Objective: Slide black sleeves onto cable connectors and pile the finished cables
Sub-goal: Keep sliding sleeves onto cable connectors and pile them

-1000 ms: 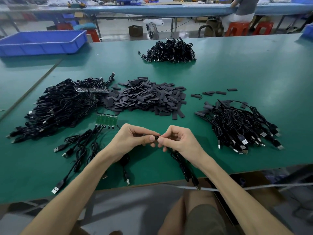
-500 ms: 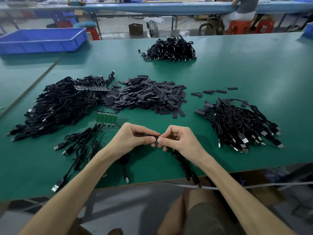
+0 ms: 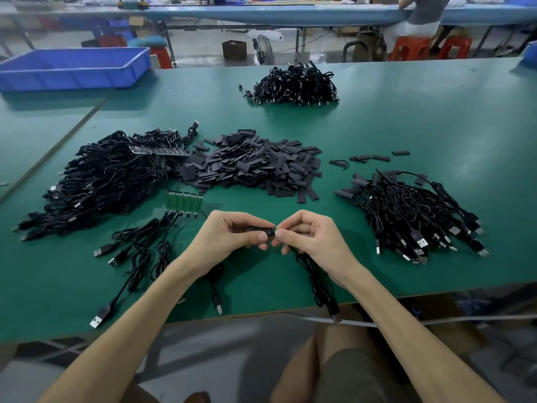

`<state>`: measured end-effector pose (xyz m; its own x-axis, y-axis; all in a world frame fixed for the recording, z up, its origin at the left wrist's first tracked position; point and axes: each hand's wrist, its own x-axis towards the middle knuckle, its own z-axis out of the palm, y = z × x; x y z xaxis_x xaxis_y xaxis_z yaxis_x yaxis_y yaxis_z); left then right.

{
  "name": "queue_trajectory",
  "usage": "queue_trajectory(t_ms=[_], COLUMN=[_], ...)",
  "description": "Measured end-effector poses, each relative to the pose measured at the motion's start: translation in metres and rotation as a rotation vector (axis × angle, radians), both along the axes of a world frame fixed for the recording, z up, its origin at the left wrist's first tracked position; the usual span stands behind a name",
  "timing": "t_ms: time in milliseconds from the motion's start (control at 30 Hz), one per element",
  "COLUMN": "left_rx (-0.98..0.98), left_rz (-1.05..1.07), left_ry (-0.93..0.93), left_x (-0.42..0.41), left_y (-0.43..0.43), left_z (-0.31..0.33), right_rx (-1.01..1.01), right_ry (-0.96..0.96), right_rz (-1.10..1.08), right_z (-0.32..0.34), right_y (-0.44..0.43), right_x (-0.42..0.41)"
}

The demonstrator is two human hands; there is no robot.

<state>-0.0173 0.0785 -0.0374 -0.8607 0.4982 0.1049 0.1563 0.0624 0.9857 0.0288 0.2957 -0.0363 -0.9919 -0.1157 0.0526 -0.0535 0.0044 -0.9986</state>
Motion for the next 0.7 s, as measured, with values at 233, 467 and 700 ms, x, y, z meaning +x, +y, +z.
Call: queue_trajectory(t_ms=[233,467,700], left_rx=[0.006,0.002,-0.02], left_rz=[-0.02,-0.035,-0.025], left_ry=[-0.005,-0.007,-0.007], left_x=[0.0009,0.001,0.0012], left_y=[0.0003,0.0002,0.0012], left_z=[0.0004,-0.0003,-0.0011], right_rx=[-0.017,0.0,-0.001], right_ry=[-0.02,-0.024,-0.013], right_rz=[-0.001,0.019,0.026], right_z=[-0.0022,-0.0025,-0.0014], right_y=[0.0,0.0009,0.0016], right_x=[-0.0007,-0.0011,0.0004])
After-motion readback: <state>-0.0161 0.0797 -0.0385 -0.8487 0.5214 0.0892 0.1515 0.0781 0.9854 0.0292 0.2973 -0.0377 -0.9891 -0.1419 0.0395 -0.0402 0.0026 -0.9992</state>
